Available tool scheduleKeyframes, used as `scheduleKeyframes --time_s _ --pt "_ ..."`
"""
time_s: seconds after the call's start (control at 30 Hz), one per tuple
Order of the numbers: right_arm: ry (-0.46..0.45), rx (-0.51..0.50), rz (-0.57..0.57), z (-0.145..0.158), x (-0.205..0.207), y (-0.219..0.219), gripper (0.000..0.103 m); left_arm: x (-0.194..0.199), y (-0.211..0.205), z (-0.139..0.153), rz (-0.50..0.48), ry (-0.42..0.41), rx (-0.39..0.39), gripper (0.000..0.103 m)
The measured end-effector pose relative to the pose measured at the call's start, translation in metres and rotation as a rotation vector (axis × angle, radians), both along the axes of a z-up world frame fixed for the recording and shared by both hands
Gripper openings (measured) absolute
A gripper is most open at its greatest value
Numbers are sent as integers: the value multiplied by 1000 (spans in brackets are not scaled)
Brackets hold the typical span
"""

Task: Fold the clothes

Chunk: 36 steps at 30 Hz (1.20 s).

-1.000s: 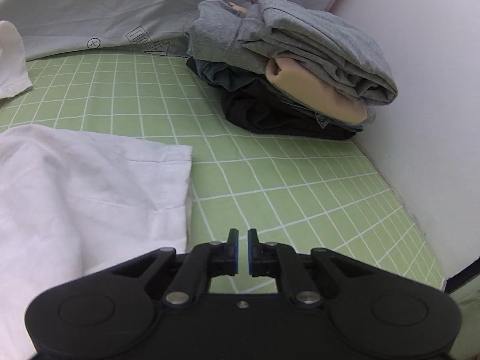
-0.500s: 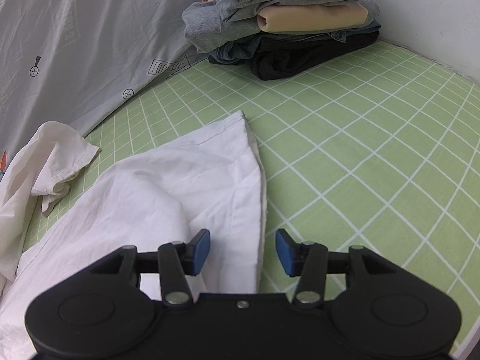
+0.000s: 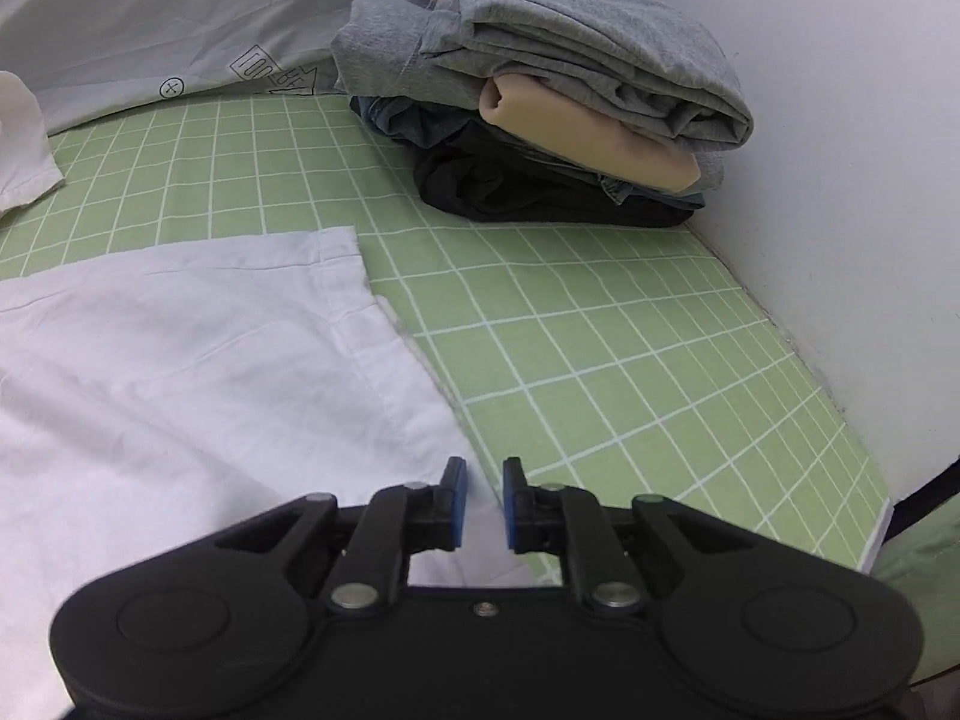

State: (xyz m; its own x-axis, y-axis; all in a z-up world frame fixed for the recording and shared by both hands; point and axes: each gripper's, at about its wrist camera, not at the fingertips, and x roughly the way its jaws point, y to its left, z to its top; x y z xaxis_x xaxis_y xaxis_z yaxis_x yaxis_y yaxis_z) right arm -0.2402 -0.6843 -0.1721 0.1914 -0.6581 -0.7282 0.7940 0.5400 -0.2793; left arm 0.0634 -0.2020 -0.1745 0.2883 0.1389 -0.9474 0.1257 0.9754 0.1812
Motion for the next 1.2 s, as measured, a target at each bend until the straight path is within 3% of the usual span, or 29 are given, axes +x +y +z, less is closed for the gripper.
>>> scheduleKeyframes --time_s 0.07,0.1,0.23,0.33,0.57,0.63,0.8,0.83,0.9,0.93,0.97,1.0,1.2 --pt "-28 -12 -5 4 -7 0 63 0 2 0 11 0 -9 103" --pt "-50 2 -6 3 -11 3 70 -1 3 0 16 -1 -12 103" --pt "-117 103 -57 -9 -27 4 76 -2 4 0 16 -4 -14 103" --pt "-125 126 -153 -16 -40 4 82 -2 3 0 8 -6 -7 103" --pt "-244 211 -328 -26 -72 19 90 -2 1 1 0 -6 5 103" --pt "-244 207 -338 -30 -74 27 101 -2 1 1 -2 -7 8 103" --pt "-247 182 -295 -32 -72 42 102 -3 1 1 2 -15 10 103" --pt "-248 176 -286 -32 -71 44 100 -3 1 1 4 -16 9 103" --pt "-262 151 -251 -28 -69 47 85 -3 3 1 9 -17 5 103" --pt "-269 139 -234 -26 -69 49 62 -3 3 1 13 -16 2 103" --pt "-276 140 -230 -24 -69 46 31 -4 4 2 16 -17 1 103" --pt "-283 142 -227 -22 -69 43 23 -4 4 2 19 -16 -1 103" --pt "-216 65 -241 -17 -77 22 11 -9 5 0 2 26 -39 103"
